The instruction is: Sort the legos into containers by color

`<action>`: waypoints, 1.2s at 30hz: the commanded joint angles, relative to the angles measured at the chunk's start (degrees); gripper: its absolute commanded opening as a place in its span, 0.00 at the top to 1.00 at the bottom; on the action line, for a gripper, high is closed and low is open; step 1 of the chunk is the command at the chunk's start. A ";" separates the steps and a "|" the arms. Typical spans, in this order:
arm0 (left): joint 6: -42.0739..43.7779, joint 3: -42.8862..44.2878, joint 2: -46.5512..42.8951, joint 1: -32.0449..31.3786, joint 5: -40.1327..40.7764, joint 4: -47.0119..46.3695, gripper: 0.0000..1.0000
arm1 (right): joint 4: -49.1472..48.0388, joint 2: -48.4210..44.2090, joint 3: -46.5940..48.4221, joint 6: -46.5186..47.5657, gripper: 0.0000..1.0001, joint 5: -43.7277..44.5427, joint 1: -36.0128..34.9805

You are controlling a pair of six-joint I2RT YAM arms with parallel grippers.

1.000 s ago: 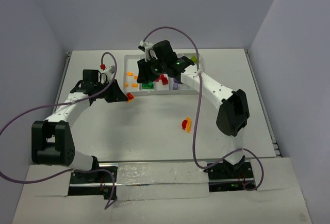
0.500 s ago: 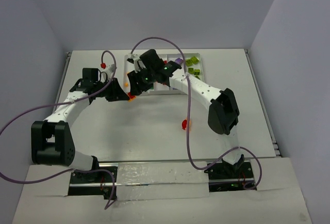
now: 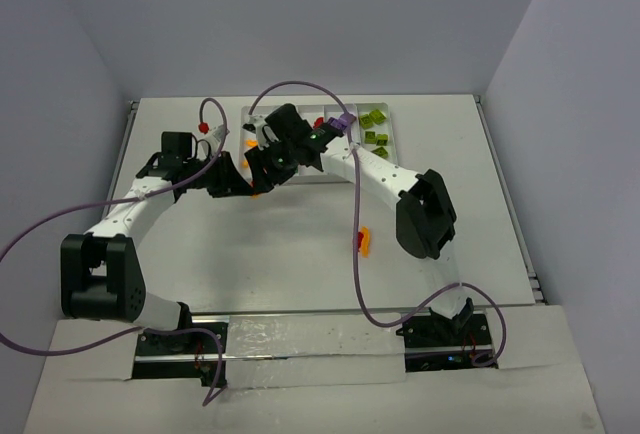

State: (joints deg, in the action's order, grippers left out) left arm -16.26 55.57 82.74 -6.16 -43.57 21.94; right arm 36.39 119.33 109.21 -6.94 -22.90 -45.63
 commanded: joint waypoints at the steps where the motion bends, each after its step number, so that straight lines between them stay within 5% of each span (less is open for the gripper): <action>1: -0.70 2.44 -0.91 -0.39 -2.89 -0.50 1.00 | 0.39 0.42 2.63 0.88 0.45 1.11 -0.43; 7: -0.98 2.52 -0.83 -0.61 -2.94 -0.51 1.00 | -0.22 0.36 2.31 0.94 0.56 2.27 -0.43; 15: -2.41 3.58 0.67 -0.70 1.68 0.06 1.00 | 0.50 -0.47 2.65 0.76 1.00 3.80 -0.72; 30: -1.76 5.69 4.18 -0.70 18.11 2.40 1.00 | 0.70 -8.83 -0.48 0.27 1.00 5.23 2.53; 36: -1.08 6.36 3.07 -0.62 16.28 1.27 1.00 | -0.16 -6.48 -0.25 0.35 1.00 10.62 8.41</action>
State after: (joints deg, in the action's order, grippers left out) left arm -18.51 58.71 87.05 -6.98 -27.82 23.83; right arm 37.05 113.04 109.07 -6.70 -17.05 -41.63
